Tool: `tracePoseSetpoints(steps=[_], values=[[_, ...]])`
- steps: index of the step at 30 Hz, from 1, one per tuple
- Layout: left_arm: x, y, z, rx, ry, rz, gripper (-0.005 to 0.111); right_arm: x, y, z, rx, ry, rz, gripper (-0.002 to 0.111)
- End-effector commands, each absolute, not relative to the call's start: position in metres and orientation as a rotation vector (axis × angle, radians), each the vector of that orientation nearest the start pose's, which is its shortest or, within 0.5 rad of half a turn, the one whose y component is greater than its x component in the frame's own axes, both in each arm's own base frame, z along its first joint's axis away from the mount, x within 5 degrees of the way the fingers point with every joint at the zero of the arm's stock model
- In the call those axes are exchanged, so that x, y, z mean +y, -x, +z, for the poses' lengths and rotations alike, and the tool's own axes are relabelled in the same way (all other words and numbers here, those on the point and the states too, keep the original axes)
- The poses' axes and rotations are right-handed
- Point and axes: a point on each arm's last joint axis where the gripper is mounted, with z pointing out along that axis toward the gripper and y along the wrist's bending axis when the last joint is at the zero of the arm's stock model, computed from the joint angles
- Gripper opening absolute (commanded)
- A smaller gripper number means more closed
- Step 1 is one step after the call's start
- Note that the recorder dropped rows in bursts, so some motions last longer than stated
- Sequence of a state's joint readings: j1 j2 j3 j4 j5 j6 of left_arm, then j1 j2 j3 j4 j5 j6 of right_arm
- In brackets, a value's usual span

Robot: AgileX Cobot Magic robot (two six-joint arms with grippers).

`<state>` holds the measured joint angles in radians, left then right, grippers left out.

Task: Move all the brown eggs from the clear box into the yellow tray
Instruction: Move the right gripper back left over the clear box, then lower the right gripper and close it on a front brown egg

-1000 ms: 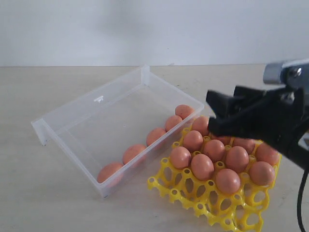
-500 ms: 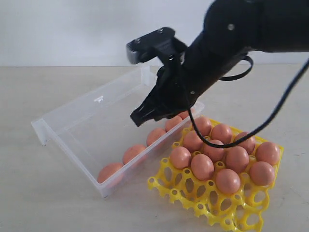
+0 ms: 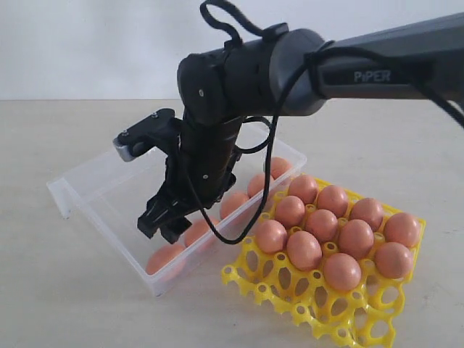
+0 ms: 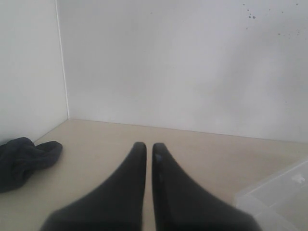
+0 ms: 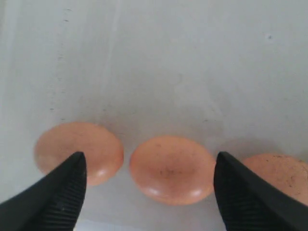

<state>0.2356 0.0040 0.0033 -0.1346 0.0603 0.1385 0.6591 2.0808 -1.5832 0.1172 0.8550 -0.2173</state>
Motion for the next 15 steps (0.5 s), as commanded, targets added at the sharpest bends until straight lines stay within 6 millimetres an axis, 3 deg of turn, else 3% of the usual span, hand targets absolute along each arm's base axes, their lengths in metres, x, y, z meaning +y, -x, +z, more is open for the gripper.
tracePoseSetpoints(steps=[1,15], values=[[0.013,-0.055,0.209,1.527,0.170,0.187,0.004,0.272,-0.347,0.172,2.675,1.081,0.152,0.064],[0.013,-0.055,0.209,1.527,0.170,0.187,0.004,0.274,-0.353,0.147,2.707,1.045,0.118,0.062]])
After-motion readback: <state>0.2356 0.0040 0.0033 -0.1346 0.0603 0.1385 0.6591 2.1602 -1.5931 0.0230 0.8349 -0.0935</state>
